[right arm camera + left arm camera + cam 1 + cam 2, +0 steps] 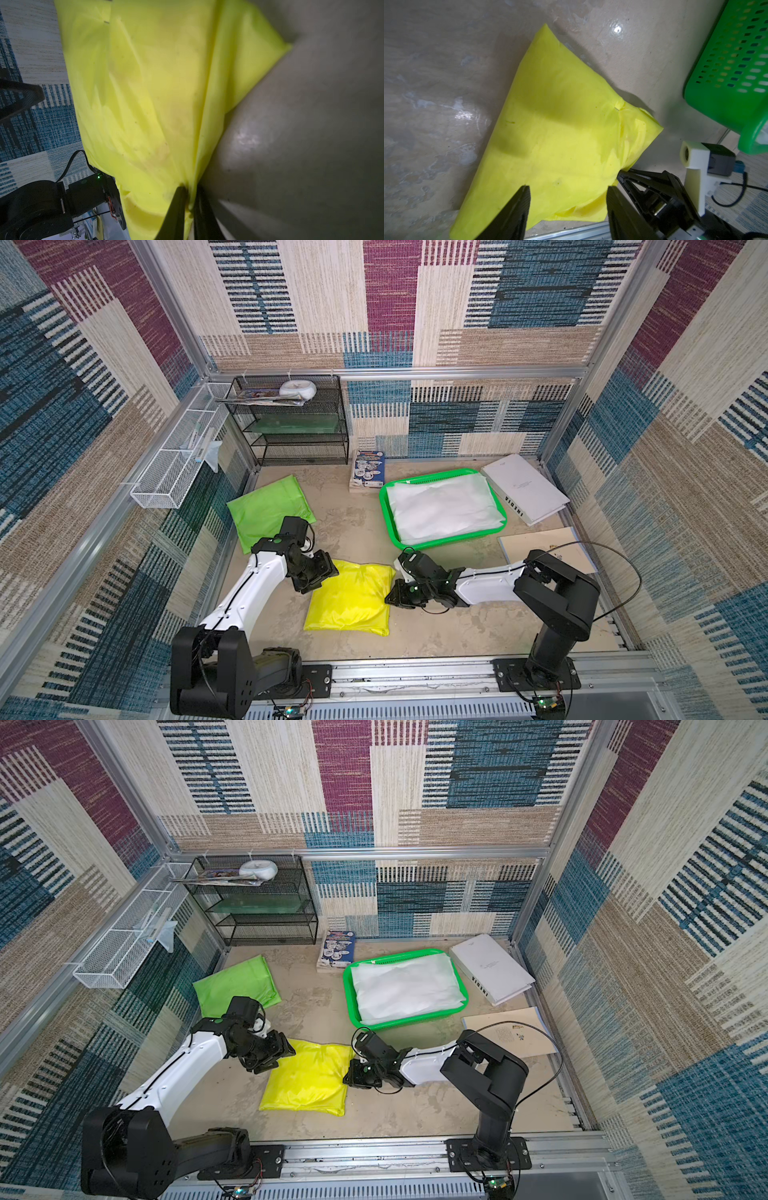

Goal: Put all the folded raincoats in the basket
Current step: Pick up the raincoat from the center of the board.

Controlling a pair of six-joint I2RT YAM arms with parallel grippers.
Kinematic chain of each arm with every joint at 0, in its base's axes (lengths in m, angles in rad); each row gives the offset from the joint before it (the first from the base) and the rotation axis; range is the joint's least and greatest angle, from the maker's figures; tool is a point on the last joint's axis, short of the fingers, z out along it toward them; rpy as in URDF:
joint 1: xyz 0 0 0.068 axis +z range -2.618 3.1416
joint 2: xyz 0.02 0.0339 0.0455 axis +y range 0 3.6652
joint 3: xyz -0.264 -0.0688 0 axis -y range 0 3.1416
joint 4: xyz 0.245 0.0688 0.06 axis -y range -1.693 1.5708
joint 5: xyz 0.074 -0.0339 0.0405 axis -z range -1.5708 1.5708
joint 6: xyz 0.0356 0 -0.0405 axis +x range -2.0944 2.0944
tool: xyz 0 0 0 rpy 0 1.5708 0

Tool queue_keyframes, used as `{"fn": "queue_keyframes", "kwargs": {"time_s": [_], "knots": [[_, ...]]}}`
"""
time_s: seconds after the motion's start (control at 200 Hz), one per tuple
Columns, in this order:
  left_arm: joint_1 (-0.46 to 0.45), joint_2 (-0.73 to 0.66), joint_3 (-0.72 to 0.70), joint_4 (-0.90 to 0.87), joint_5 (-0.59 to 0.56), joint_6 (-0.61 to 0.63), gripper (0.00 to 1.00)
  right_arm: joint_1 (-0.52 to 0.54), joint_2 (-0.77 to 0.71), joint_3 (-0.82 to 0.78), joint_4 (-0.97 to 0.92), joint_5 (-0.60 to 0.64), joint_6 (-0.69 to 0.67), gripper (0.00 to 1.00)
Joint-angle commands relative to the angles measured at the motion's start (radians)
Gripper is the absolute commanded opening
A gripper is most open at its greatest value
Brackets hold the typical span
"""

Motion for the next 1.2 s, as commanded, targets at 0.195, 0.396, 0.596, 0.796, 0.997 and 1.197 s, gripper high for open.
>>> {"fn": "queue_keyframes", "kwargs": {"time_s": [0.195,0.396,0.596,0.796,0.997,1.197], "knots": [[-0.013,-0.002,-0.008,0.010,0.083,0.009,0.65,-0.083,-0.174,-0.053,-0.172,-0.032,-0.160,0.02],[-0.120,-0.039,-0.026,0.037,0.092,-0.004,0.76,-0.149,-0.270,-0.011,-0.579,0.010,-0.448,0.03],[-0.291,-0.078,-0.087,0.067,-0.003,-0.076,0.76,-0.253,-0.414,-0.086,-0.700,0.060,-0.528,0.03],[-0.362,-0.093,-0.194,0.207,0.032,-0.122,0.70,-0.279,-0.366,-0.059,-0.718,0.023,-0.545,0.03],[-0.371,-0.147,-0.350,0.522,0.099,-0.136,0.67,-0.290,-0.375,-0.062,-0.712,-0.020,-0.572,0.03],[-0.373,-0.065,-0.410,0.690,0.154,-0.152,0.63,-0.294,-0.355,-0.065,-0.709,-0.035,-0.576,0.03]]}}
